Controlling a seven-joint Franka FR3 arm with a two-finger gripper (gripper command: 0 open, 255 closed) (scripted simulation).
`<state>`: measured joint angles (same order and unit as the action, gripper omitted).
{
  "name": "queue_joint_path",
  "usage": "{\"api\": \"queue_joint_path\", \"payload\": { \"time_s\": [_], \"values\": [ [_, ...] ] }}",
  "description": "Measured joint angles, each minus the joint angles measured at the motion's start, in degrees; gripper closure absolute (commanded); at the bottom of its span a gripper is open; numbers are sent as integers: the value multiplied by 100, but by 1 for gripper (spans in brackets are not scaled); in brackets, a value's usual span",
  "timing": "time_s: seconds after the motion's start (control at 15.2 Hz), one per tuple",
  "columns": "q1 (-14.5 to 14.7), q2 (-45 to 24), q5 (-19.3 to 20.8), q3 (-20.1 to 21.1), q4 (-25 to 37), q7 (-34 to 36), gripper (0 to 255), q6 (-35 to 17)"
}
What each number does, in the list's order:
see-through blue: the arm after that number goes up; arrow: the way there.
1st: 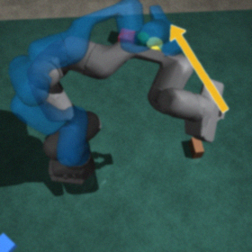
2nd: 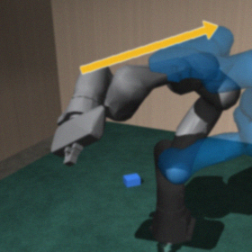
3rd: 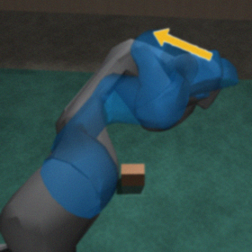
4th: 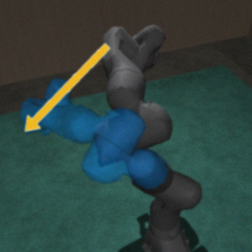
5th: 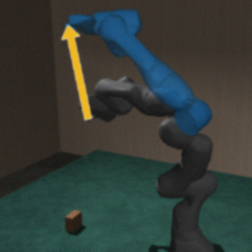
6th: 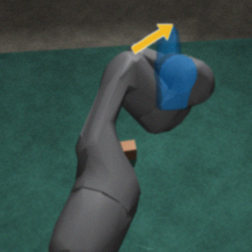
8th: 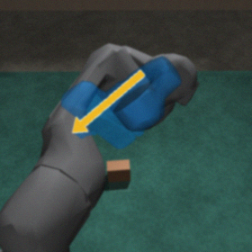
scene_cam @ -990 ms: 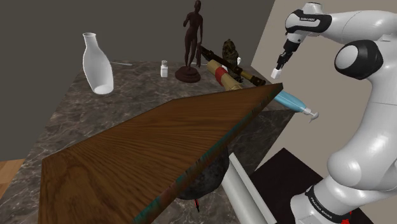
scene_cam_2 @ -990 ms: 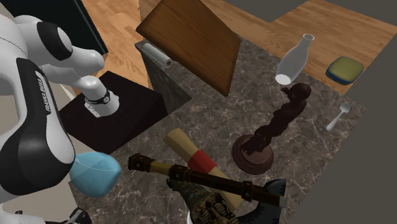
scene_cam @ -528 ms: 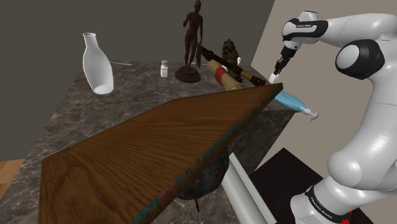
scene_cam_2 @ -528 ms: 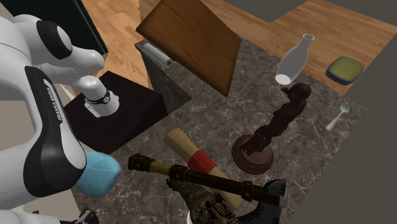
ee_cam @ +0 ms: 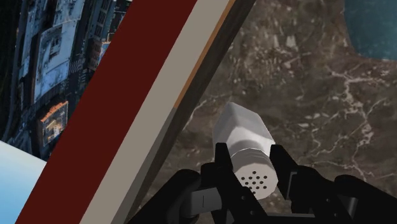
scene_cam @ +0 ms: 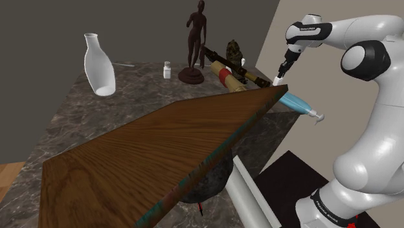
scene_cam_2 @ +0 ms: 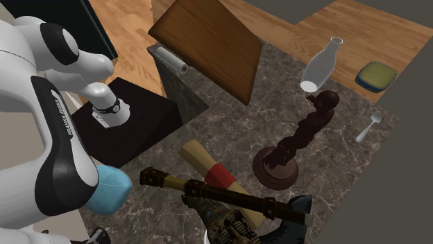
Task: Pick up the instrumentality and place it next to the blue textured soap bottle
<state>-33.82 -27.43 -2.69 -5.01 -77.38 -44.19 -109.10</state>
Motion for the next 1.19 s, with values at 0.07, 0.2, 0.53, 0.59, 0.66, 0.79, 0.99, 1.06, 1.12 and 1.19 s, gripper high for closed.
{"api": "queue_joint_path", "payload": {
  "time_s": [0.07, 0.2, 0.53, 0.59, 0.66, 0.79, 0.99, 1.06, 1.12, 1.19],
  "values": [
    [0, 0, 0, 0, 0, 0, 0, -1],
    [0, 0, 0, 0, -1, 0, 0, -1],
    [9, 32, -4, 11, 20, -2, 0, 75],
    [9, -8, -3, 12, 211, 9, 0, 223],
    [7, 13, 1, 10, 332, 13, 0, 359],
    [-1, 45, 3, 7, 553, 12, 0, 610],
    [-5, 70, 5, 5, 595, 11, 0, 680],
    [-5, 66, 4, 5, 603, 10, 0, 689],
    [-4, 81, 5, 5, 584, 10, 0, 679],
    [-5, 80, 5, 5, 588, 9, 0, 683]
  ]
}}
